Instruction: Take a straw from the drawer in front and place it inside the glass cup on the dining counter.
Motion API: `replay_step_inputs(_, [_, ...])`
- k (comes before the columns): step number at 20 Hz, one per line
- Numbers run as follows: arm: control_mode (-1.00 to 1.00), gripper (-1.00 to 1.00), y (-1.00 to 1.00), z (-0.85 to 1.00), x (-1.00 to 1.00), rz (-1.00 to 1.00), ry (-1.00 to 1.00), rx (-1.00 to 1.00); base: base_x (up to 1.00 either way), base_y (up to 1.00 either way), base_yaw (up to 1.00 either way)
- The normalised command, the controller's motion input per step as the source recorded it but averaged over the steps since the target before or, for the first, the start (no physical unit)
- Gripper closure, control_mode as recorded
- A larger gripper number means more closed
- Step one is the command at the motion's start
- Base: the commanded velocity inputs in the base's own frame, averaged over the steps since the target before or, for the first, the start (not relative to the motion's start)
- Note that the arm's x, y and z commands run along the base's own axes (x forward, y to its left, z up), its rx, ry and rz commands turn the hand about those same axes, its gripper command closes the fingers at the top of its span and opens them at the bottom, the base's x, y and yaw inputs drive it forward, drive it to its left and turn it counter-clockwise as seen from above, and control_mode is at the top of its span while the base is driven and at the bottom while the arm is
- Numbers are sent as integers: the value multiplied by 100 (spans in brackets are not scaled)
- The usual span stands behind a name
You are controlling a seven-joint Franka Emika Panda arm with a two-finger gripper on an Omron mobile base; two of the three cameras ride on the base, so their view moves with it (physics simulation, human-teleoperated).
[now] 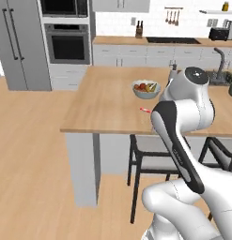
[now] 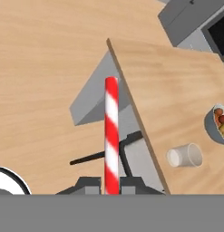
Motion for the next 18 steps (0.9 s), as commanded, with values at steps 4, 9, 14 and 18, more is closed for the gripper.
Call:
replay_step_inputs(4, [100, 100, 0, 0, 0, 0, 0, 0, 26, 87, -40])
replay_step_inputs(9, [100, 100, 0, 0, 0, 0, 0, 0, 21, 61, -35])
replay_step_inputs(14, [100, 100, 0, 0, 0, 0, 0, 0, 44, 9, -23])
replay_step_inputs(18, [100, 100, 0, 0, 0, 0, 0, 0, 60, 2, -21])
